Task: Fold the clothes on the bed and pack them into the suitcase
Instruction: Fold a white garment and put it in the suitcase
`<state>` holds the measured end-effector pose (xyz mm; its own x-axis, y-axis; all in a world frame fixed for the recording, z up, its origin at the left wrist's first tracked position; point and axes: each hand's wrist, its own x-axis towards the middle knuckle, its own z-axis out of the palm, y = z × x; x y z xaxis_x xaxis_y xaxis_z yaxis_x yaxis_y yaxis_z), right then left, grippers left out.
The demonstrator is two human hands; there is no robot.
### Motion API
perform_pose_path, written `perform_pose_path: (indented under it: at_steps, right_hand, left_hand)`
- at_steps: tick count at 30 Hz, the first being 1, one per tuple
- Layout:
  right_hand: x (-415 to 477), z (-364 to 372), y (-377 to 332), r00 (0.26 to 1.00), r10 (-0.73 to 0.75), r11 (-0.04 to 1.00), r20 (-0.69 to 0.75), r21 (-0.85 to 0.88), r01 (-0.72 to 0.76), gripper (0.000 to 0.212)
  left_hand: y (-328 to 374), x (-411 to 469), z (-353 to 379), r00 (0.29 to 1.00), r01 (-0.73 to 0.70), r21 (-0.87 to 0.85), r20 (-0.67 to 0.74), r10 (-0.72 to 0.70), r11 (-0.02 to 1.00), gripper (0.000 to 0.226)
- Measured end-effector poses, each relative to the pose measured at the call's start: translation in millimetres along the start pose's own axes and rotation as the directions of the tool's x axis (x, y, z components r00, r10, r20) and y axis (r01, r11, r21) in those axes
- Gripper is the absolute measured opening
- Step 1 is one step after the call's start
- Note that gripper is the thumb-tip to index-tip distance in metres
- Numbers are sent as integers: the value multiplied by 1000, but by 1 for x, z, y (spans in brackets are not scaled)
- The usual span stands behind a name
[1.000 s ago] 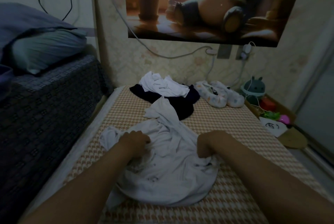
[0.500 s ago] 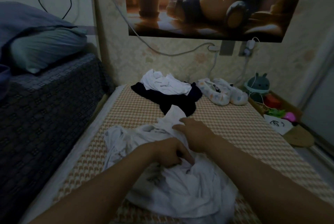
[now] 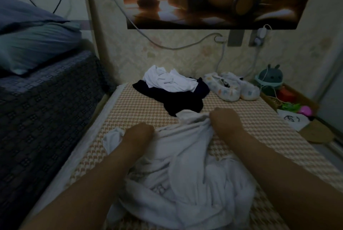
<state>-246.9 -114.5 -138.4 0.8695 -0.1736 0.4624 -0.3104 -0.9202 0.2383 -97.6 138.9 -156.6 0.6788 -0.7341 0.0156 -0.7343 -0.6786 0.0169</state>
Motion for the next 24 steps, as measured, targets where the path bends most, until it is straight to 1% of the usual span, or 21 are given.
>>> perform_pose_path:
  at_steps: [1,2,3,4,5,6,7,8,9,10,11,12,13,14,15,16,18,20,21,22,24]
  right_hand:
    - [-7,-5,9,996,81,994,-28,-75,-83,41]
    - [-11,-18,14,984,166,972,64,-180,-152,26]
    - [-12,-26,18,949,256,941,183,-274,-200,19]
    - [-16,-21,23,895,335,910,295,-347,-226,30]
    - [-18,-22,23,819,380,889,430,-414,-196,40]
    - [-17,-24,19,829,328,899,453,-419,-127,46]
    - [-14,-21,15,922,193,943,334,-323,-80,48]
    - [-10,-12,12,966,74,987,247,-154,-37,48]
    - [-6,-9,9,960,3,998,279,54,-19,48]
    - [-4,-7,3,919,-45,958,391,276,-71,51]
    - [-3,0,-3,844,-78,906,531,390,-162,56]
    - [-2,8,-6,802,-91,891,590,408,-199,59]
    - [-1,13,-8,798,-97,912,595,373,-167,57]
    - [-2,20,-7,829,-92,945,551,311,-101,48]
    - [1,23,-6,871,-70,970,487,239,-55,36]
    - [4,27,-3,912,-39,980,408,194,-45,27]
    - [12,29,6,971,74,969,229,214,-125,21]
    - [17,29,19,976,213,949,50,227,-219,26]
    - [18,27,25,961,276,936,6,227,-270,30]
    - [19,28,29,944,329,920,-16,229,-317,27]
    - [24,29,35,893,449,846,-29,333,-415,18]
  left_hand:
    - [3,5,-2,998,14,-10,-63,-15,1000,28]
    - [6,10,-4,994,21,-13,-111,-23,1000,28]
    - [9,14,-5,991,28,-17,-130,-30,999,28]
    - [13,16,-7,990,23,-14,-141,-25,1000,28]
    - [18,17,-9,989,11,-25,-149,-14,1000,28]
    - [25,16,-12,990,-16,-52,-142,8,999,28]
    - [31,16,-13,991,-41,-74,-133,30,996,28]
    - [36,15,-13,991,-57,-70,-123,48,996,28]
    - [40,16,-11,992,-64,-42,-109,60,997,29]
    - [43,16,-10,994,-65,-21,-86,63,998,30]
    - [45,17,-10,997,-63,-27,-54,62,998,31]
    - [46,18,-10,997,-68,-48,-32,66,997,34]
    - [46,19,-10,996,-83,-52,-25,82,995,41]
    - [46,18,-11,995,-100,-46,-23,99,994,45]
    - [45,19,-11,994,-106,-22,-27,105,994,43]
    - [43,20,-10,994,-99,2,-41,99,995,35]
    - [40,26,-7,990,-67,8,-120,68,998,25]
    - [40,34,-12,969,-29,-152,-248,-10,988,24]
    - [41,40,-17,949,-29,-267,-311,-58,963,24]
    - [43,48,-22,920,-71,-365,-382,-80,928,24]
    - [53,65,-32,867,-183,-467,-492,-83,865,21]
